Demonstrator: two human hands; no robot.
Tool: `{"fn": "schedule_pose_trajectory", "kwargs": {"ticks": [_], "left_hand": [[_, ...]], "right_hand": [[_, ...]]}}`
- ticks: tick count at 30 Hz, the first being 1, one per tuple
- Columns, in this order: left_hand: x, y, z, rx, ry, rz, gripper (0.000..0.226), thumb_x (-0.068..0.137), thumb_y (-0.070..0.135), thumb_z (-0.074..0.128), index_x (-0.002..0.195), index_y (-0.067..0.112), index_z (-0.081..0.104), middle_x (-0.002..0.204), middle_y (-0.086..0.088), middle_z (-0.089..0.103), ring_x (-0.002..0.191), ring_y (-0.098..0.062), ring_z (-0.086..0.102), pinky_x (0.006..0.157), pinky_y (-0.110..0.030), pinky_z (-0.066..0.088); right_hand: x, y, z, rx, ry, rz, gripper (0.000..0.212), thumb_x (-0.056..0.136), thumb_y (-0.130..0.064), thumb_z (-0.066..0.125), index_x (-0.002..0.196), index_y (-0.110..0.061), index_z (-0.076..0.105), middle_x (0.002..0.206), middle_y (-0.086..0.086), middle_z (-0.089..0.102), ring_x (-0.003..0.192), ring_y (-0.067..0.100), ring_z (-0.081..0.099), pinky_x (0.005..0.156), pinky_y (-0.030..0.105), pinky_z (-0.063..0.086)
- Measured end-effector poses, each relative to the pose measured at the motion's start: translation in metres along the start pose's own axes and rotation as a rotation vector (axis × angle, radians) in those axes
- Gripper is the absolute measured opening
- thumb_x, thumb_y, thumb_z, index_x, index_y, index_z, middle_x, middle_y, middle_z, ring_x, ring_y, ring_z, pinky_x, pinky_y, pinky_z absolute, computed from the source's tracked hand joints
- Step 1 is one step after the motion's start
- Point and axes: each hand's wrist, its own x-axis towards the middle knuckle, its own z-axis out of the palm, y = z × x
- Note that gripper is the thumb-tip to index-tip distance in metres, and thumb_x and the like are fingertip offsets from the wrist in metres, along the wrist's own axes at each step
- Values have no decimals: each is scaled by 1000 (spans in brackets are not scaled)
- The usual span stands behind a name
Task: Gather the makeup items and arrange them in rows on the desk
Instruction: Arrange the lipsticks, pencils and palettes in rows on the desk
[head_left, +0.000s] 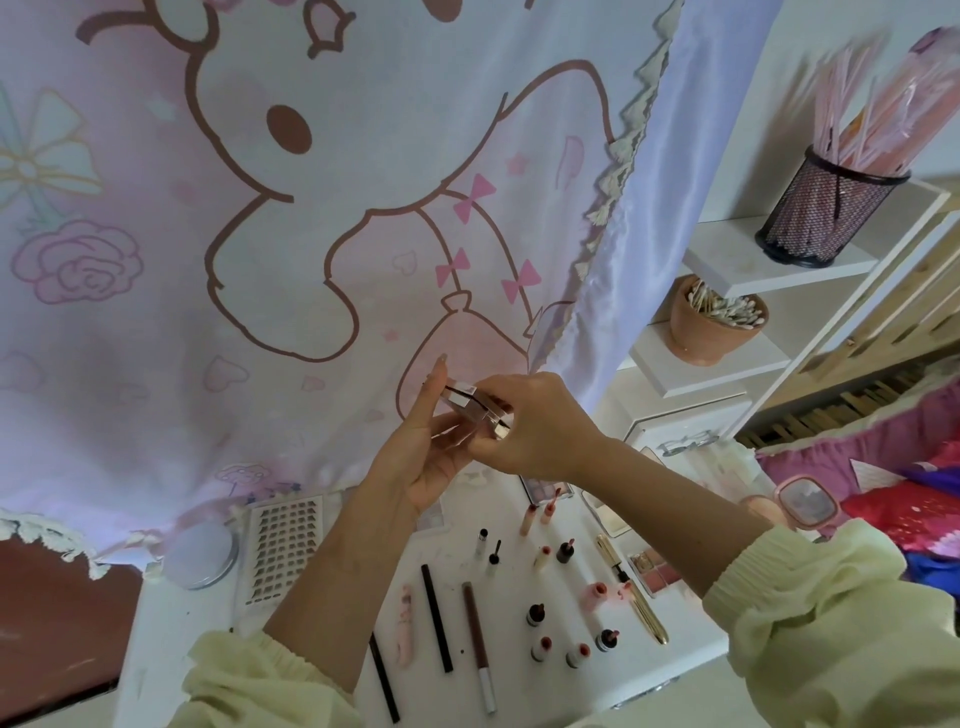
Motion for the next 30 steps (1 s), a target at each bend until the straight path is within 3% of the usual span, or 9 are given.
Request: {"fn": "schedule_pose_trajectory", "kwargs": {"ticks": [3, 8, 13, 17, 19, 22, 25, 27, 30], "left_hand": [[-1, 0, -4, -46, -14, 4, 76, 74, 48, 72, 130, 0, 53, 116, -24, 65, 98, -32, 70, 69, -36, 59], [2, 3, -8, -61, -56, -17, 72, 78, 54, 69, 122, -2, 61, 114, -20, 66, 100, -28, 68, 74, -35, 59], [2, 5, -13, -2, -103, -78, 74, 74, 56, 66, 120, -2, 62, 122, -22, 63, 113, -31, 63, 87, -39, 57], [2, 5, -12, 5, -138, -119, 67, 74, 56, 66, 115, 3, 66, 116, -21, 66, 101, -30, 67, 80, -38, 59], [2, 5, -13, 11, -185, -166, 63, 79, 58, 64, 117, 7, 67, 113, -18, 66, 95, -28, 65, 75, -35, 59], [5, 7, -14, 78, -264, -248, 59, 85, 58, 57, 120, 10, 67, 112, -16, 65, 92, -27, 64, 70, -32, 57], [14, 12, -13, 176, -247, -282, 58, 85, 58, 55, 117, 11, 66, 110, -17, 67, 91, -28, 66, 66, -31, 58], [22, 17, -12, 197, -252, -293, 60, 88, 58, 52, 122, 10, 64, 118, -20, 65, 98, -31, 66, 68, -32, 58], [33, 20, -15, 219, -233, -318, 59, 91, 53, 51, 128, 8, 59, 127, -25, 60, 101, -33, 66, 68, -30, 57]], "right_hand": [[2, 4, -7, 35, -52, 41, 31, 73, -23, 65, 97, -6, 72, 84, 3, 74, 75, 16, 70, 75, 33, 59], [2, 2, -16, 216, -168, 71, 36, 77, -7, 74, 113, -6, 70, 105, 7, 73, 99, 16, 67, 89, 9, 47], [8, 12, -29, 407, -236, 216, 30, 74, -15, 83, 103, -14, 76, 99, -4, 75, 92, 7, 71, 90, 19, 53], [11, 22, -34, 508, -253, 267, 26, 76, -11, 80, 101, -5, 76, 92, 7, 76, 85, 21, 73, 82, 25, 57], [12, 28, -36, 565, -189, 315, 22, 79, -7, 77, 100, -5, 75, 88, 6, 76, 83, 21, 73, 79, 23, 57], [14, 35, -35, 471, -76, 338, 15, 83, -5, 72, 98, -8, 75, 86, 2, 76, 78, 13, 72, 75, 18, 56], [19, 39, -33, 341, -75, 370, 12, 87, -6, 67, 96, -4, 75, 87, 12, 75, 74, 24, 70, 72, 26, 59], [23, 45, -33, 311, -70, 400, 11, 88, -5, 65, 90, 2, 73, 79, 18, 72, 64, 25, 65, 63, 23, 58], [26, 61, -29, 338, -67, 462, 19, 87, -2, 64, 78, 15, 66, 60, 18, 50, 57, 26, 52, 55, 19, 56]]}}
